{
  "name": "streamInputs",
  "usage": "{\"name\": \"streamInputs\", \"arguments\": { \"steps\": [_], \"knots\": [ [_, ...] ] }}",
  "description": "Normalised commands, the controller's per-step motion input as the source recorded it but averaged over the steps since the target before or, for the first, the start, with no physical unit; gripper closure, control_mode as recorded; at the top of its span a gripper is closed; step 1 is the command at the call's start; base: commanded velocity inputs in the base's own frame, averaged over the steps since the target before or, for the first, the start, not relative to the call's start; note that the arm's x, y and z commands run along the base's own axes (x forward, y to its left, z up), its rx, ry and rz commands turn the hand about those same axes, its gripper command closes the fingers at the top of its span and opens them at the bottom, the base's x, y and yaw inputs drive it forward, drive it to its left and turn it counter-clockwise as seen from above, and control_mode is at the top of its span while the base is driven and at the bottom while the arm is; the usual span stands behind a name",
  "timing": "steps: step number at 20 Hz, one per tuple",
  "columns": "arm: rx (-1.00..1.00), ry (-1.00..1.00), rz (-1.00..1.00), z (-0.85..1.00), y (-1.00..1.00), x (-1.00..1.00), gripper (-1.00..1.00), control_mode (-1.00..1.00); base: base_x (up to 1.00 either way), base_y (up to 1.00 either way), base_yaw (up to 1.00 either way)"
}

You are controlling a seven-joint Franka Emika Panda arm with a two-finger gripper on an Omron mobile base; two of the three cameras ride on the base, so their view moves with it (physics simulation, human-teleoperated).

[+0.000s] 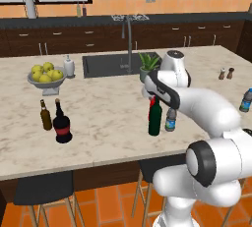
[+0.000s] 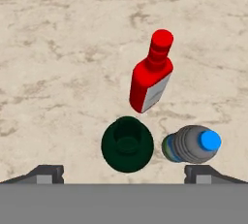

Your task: Move the plastic bottles in the middle to the plastics group, and the glass bottles in the middle to the glass group.

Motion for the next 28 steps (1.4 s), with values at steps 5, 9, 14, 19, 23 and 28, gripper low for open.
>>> {"name": "streamInputs", "arguments": {
  "steps": [5,9,14,19,23,28],
  "knots": [
    [0.00,0.00,0.00,-0.09,0.00,0.25,-1.00,-1.00,0.00,0.00,0.00],
    [0.00,0.00,0.00,-0.20,0.00,0.17,-1.00,-1.00,0.00,0.00,0.00],
    [0.00,0.00,0.00,-0.12,0.00,0.16,-1.00,-1.00,0.00,0.00,0.00],
    [0.00,0.00,0.00,-0.03,0.00,0.05,1.00,-1.00,0.00,0.00,0.00],
    [0.00,0.00,0.00,0.00,0.00,0.00,1.00,-1.00,0.00,0.00,0.00],
    [0.00,-0.01,0.00,0.01,0.00,-0.03,1.00,-1.00,0.00,0.00,0.00]
  ]
}}
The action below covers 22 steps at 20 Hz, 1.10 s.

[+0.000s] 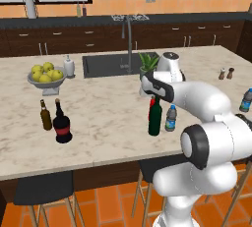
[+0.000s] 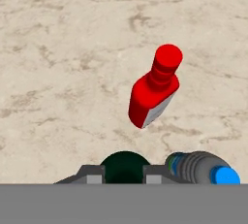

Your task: Move the plastic bottles in the middle to the plastics group, and the glass bottles in the middle to the glass group.

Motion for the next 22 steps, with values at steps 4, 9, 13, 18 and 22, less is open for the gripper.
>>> {"name": "streamInputs", "arguments": {
  "steps": [4,9,13,18,22],
  "knots": [
    [0.00,-0.05,0.00,0.27,0.04,-0.27,1.00,-1.00,0.00,0.00,0.00],
    [-0.02,-0.04,0.01,0.53,0.50,-0.37,1.00,-1.00,0.00,0.00,0.00],
    [-0.02,0.00,0.04,0.49,0.83,-0.19,1.00,-1.00,0.00,0.00,0.00],
    [0.00,0.00,0.17,0.35,0.80,0.00,1.00,-1.00,0.00,0.00,0.00],
    [0.00,0.00,0.22,0.11,0.77,-0.01,1.00,-1.00,0.00,0.00,0.00]
  ]
}}
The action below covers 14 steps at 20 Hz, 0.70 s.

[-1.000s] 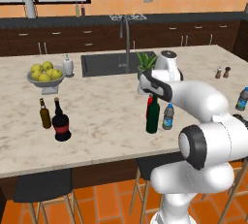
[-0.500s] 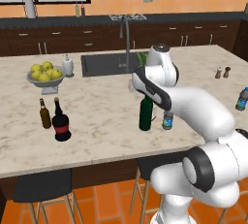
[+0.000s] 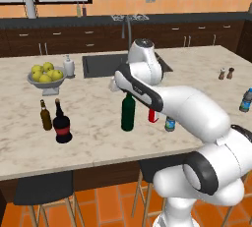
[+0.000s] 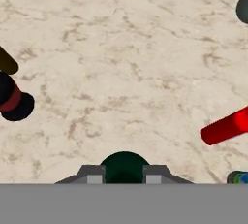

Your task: Move the plastic bottles in the middle to the plastics group, and the glass bottles in the middle to the glass group.

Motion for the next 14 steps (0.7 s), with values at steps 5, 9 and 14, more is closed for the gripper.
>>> {"name": "streamInputs", "arguments": {
  "steps": [5,9,14],
  "knots": [
    [0.00,0.00,0.16,0.00,0.85,-0.17,1.00,-1.00,0.00,0.00,0.00],
    [0.00,0.00,0.05,0.00,0.98,-0.09,1.00,-1.00,0.00,0.00,0.00],
    [0.00,0.00,0.00,0.00,0.79,0.01,1.00,-1.00,0.00,0.00,0.00]
  ]
}}
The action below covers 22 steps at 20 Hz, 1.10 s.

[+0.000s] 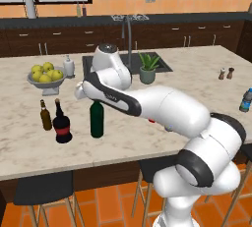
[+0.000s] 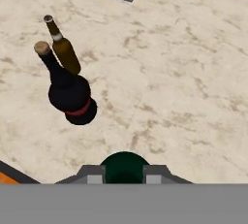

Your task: Move the plastic bottles in the middle to the plastics group, and the glass bottles in the middle to the glass group.

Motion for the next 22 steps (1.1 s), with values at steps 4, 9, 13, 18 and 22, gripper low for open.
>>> {"name": "streamInputs", "arguments": {
  "steps": [4,9,13,18,22],
  "knots": [
    [0.00,0.00,0.00,-0.05,0.67,0.00,1.00,-1.00,0.00,0.00,0.00],
    [0.00,0.00,0.00,-0.05,0.36,-0.14,1.00,-1.00,0.00,0.00,0.00],
    [0.00,-0.02,0.00,-0.07,0.05,-0.01,1.00,-1.00,0.00,0.00,0.00],
    [0.01,-0.01,0.00,-0.03,0.02,-0.13,1.00,-1.00,0.00,0.00,0.00],
    [0.00,-0.03,0.00,-0.28,0.00,-0.01,1.00,-1.00,0.00,0.00,0.00]
  ]
}}
